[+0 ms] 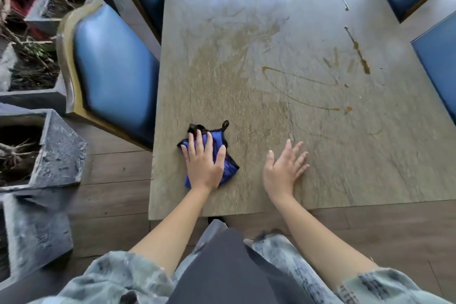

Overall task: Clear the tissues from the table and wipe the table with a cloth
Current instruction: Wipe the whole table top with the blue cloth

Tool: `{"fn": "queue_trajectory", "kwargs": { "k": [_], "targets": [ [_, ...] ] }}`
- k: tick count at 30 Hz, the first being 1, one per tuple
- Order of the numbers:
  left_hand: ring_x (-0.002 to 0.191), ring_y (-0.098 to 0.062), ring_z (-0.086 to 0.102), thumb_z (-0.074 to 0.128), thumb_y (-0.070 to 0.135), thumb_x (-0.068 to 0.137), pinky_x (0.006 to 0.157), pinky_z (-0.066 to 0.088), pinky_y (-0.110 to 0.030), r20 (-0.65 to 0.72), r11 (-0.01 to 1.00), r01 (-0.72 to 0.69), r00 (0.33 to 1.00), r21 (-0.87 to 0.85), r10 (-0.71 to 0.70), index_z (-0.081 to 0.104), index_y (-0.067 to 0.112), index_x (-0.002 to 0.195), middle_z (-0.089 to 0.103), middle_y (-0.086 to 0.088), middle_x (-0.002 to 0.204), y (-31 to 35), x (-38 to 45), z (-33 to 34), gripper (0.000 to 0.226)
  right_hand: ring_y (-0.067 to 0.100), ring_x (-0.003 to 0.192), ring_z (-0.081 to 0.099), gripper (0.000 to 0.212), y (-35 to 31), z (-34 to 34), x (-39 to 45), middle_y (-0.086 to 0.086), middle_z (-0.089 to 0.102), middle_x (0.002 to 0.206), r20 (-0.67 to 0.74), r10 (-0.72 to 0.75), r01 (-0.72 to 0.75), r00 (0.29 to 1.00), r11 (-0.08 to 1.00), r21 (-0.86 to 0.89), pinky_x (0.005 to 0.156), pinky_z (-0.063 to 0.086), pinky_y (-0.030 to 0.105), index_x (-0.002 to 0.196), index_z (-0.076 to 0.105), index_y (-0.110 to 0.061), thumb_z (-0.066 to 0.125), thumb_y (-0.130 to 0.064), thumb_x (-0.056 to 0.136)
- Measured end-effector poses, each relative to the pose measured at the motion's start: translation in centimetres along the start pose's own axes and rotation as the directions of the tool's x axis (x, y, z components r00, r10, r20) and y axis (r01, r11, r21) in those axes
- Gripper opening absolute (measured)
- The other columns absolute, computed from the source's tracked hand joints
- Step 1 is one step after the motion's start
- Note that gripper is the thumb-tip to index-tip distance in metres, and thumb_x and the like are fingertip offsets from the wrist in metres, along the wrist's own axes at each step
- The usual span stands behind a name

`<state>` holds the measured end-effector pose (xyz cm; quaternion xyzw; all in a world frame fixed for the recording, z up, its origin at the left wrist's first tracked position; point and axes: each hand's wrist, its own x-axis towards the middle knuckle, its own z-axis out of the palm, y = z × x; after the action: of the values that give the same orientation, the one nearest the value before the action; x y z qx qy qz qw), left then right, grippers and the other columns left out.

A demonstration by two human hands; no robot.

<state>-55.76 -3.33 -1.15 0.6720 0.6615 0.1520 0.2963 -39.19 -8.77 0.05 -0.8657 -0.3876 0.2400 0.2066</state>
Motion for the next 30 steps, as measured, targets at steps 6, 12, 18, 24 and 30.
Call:
{"fn": "queue_trajectory", "kwargs": {
  "k": [6, 12, 18, 24, 30],
  "targets": [
    [0.144, -0.008, 0.019, 0.037, 0.024, 0.094, 0.121, 0.012, -0.039, -0.287, 0.932, 0.003, 0.951, -0.363, -0.115, 0.038, 0.015, 0.144, 0.032, 0.013, 0.149, -6.0, -2.9, -3.7, 0.051, 0.032, 0.147, -0.006, 0.074, -8.9, 6.4, -2.1, 0.012, 0.0, 0.161, 0.18, -0.501, 0.532, 0.846, 0.813, -0.238, 0.115, -0.013, 0.052, 0.152, 0.018, -0.02, 0.021, -0.064, 0.092],
    [0.148, -0.018, 0.011, 0.032, 0.018, 0.097, 0.122, 0.001, -0.038, -0.214, 0.978, -0.184, 0.956, 0.102, 0.202, 0.036, 0.006, 0.145, 0.031, -0.009, 0.155, -10.4, -6.0, -4.0, 0.05, 0.029, 0.148, 0.007, 0.055, -7.7, 9.4, -3.9, 0.011, 0.019, 0.159, 0.348, -0.631, 0.718, 0.694, 0.572, -0.396, 0.114, 0.001, 0.06, 0.15, 0.026, -0.029, 0.029, -0.05, 0.098],
    [0.148, -0.023, 0.014, 0.042, 0.034, 0.095, 0.116, -0.012, -0.052, -0.246, 0.958, -0.087, 0.956, 0.275, 0.158, 0.041, 0.011, 0.142, 0.036, -0.007, 0.152, -8.8, -5.6, -3.2, 0.053, 0.02, 0.145, 0.022, 0.043, -0.5, 4.1, -1.1, -0.002, 0.035, 0.153, 0.411, -0.797, 0.895, 0.443, 0.365, -0.258, 0.115, 0.014, 0.056, 0.141, 0.044, -0.034, 0.042, -0.038, 0.098],
    [0.147, -0.025, 0.017, 0.044, 0.031, 0.091, 0.114, -0.007, -0.061, -0.176, 0.955, -0.185, 0.958, 0.23, 0.228, 0.045, 0.015, 0.139, 0.038, -0.004, 0.151, -4.9, -4.5, -0.6, 0.05, 0.017, 0.146, 0.017, 0.042, 1.2, 0.8, 5.2, -0.002, 0.033, 0.154, 0.234, -0.652, 0.691, 0.721, 0.65, -0.317, 0.117, 0.007, 0.047, 0.14, 0.045, -0.031, 0.037, -0.032, 0.099],
    [0.146, -0.023, 0.019, 0.043, 0.017, 0.091, 0.118, -0.001, -0.054, -0.18, 0.97, -0.222, 0.955, 0.1, 0.237, 0.049, 0.012, 0.136, 0.038, -0.008, 0.15, 0.4, -2.9, 2.8, 0.045, 0.018, 0.145, 0.023, 0.045, 5.5, -0.9, 2.4, 0.0, 0.037, 0.152, 0.345, -0.801, 0.872, 0.489, 0.435, -0.224, 0.119, 0.008, 0.045, 0.139, 0.048, -0.026, 0.044, -0.025, 0.094]
  ]
}}
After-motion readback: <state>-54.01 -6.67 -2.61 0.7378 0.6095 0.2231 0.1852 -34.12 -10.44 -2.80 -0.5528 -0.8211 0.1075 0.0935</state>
